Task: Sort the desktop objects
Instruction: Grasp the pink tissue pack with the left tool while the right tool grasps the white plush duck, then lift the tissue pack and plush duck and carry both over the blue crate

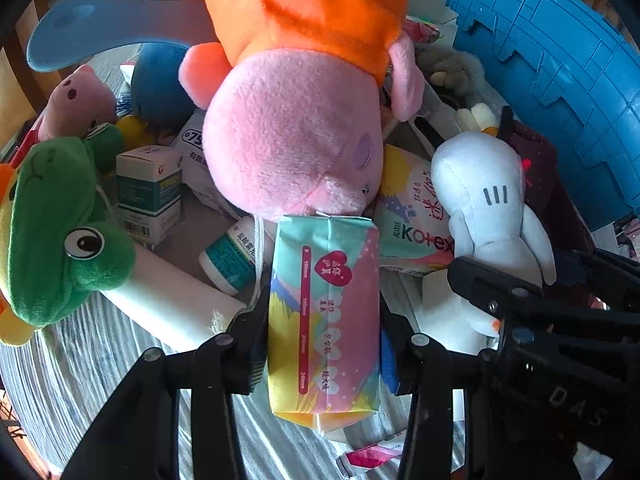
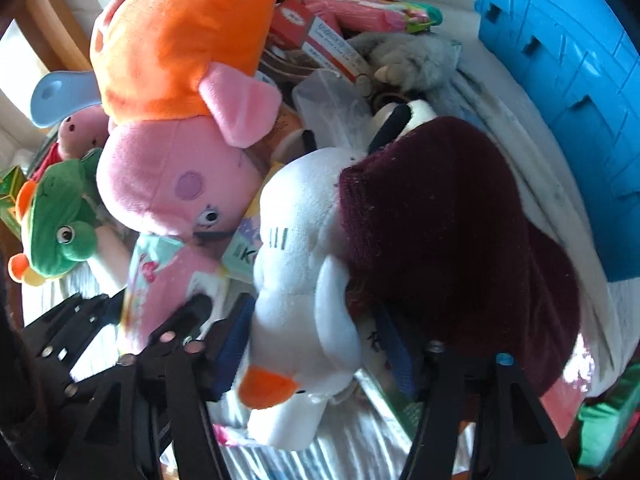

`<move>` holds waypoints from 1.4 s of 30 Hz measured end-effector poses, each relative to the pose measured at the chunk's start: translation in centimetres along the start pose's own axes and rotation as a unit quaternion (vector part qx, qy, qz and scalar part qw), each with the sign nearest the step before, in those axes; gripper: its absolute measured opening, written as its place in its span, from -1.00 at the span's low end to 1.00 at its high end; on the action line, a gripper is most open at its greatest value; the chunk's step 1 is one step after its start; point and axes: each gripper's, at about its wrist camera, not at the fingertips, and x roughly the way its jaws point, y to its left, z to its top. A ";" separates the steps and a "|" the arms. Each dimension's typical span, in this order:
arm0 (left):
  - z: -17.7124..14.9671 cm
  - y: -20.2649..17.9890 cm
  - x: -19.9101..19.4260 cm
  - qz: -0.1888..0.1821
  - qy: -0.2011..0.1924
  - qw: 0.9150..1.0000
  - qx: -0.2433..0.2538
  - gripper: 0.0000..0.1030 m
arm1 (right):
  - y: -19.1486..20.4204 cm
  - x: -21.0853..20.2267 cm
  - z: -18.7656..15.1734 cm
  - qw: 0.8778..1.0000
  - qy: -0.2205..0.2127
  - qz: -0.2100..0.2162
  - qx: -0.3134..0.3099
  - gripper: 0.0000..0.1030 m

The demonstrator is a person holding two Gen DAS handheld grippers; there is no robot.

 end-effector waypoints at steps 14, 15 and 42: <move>-1.4 -0.5 -9.0 0.021 -0.078 0.997 0.012 -0.15 | 1.8 -7.2 -1.6 0.995 -0.057 0.082 -0.011 -0.17; -1.3 -0.3 -9.6 0.025 -0.084 0.996 0.014 -0.15 | 1.9 -7.8 -1.6 0.994 -0.065 0.084 -0.012 -0.17; 3.2 -7.2 -24.9 0.033 -0.278 0.956 0.085 -0.15 | 0.5 -26.2 -0.9 0.966 -0.257 0.031 -0.023 -0.17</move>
